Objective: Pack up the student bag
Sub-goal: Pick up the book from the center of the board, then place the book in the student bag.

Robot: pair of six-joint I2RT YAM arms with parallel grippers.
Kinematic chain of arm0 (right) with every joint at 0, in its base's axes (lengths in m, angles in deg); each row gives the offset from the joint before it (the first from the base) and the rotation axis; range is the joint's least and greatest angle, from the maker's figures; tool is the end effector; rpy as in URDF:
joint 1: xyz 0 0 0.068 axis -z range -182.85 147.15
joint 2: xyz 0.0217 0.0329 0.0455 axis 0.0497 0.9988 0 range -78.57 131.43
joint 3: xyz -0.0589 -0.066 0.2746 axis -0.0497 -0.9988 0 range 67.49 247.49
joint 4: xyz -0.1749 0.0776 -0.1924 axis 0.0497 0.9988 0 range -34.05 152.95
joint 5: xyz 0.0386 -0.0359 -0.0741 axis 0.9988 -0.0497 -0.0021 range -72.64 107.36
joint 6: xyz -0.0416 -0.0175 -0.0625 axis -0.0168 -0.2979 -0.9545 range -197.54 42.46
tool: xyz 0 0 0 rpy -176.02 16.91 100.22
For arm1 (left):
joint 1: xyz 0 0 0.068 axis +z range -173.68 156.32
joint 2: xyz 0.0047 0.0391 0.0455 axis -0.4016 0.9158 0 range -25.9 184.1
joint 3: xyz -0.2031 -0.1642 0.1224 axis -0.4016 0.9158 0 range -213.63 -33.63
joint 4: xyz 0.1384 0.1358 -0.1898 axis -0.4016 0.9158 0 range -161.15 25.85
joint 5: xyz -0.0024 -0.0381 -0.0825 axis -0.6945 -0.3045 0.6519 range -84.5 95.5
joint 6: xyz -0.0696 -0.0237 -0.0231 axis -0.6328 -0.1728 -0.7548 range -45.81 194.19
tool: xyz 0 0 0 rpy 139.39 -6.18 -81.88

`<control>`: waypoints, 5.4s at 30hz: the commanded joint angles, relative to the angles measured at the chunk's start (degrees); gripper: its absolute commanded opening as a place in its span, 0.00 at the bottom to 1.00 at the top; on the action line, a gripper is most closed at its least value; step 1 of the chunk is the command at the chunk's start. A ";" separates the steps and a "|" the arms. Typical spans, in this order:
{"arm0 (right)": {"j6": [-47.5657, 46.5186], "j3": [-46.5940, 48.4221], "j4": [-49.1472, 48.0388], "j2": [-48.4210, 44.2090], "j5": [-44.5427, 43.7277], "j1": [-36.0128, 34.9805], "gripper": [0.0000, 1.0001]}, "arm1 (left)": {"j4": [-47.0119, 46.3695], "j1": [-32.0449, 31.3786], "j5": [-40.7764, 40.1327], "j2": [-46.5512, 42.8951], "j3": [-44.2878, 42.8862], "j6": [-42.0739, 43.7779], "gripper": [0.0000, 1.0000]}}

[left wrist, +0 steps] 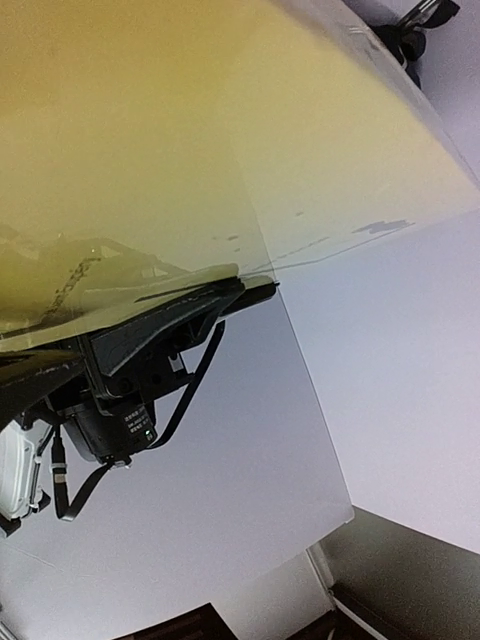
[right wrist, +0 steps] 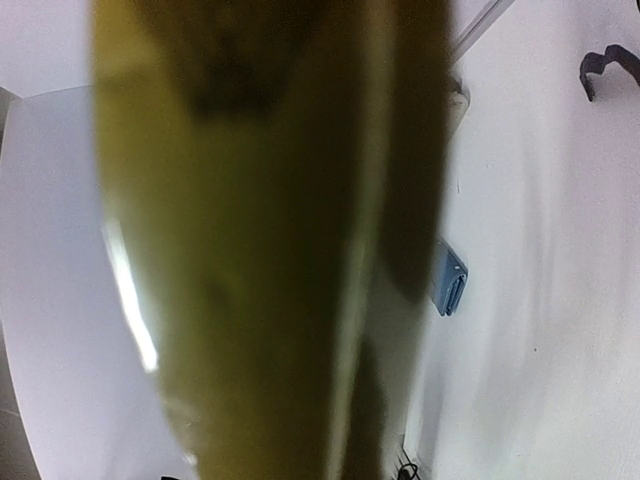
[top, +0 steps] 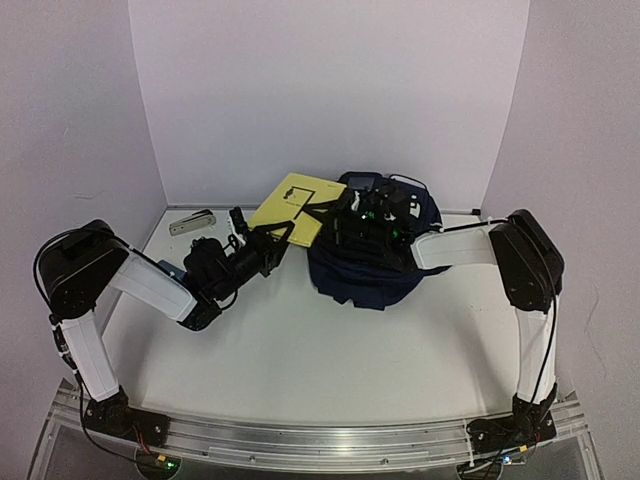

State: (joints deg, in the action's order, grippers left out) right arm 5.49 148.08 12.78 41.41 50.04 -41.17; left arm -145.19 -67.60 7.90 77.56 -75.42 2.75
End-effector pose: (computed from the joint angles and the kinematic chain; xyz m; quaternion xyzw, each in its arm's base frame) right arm 0.3895 0.3530 0.2488 0.0595 0.6847 0.7049 0.1754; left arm 0.2830 -0.2764 0.2193 -0.1332 0.6126 -0.6653 0.4053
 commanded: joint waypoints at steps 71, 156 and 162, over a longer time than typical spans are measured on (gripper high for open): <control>-116.26 15.80 76.33 -11.61 -45.15 -2.51 0.00 | 24.67 1.37 -0.07 -42.84 25.82 1.85 0.00; -91.32 27.97 80.37 -12.37 -8.81 -5.36 0.00 | 37.13 -3.85 4.03 -3.22 -14.10 -6.01 0.52; -90.63 26.87 80.39 -13.13 -6.97 -5.37 0.00 | 36.88 -3.74 2.87 -2.09 -14.33 -4.97 0.33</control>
State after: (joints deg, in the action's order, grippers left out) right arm -85.85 175.00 96.49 31.36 38.85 -46.42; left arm -106.63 -71.60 12.66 76.48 -88.61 -4.51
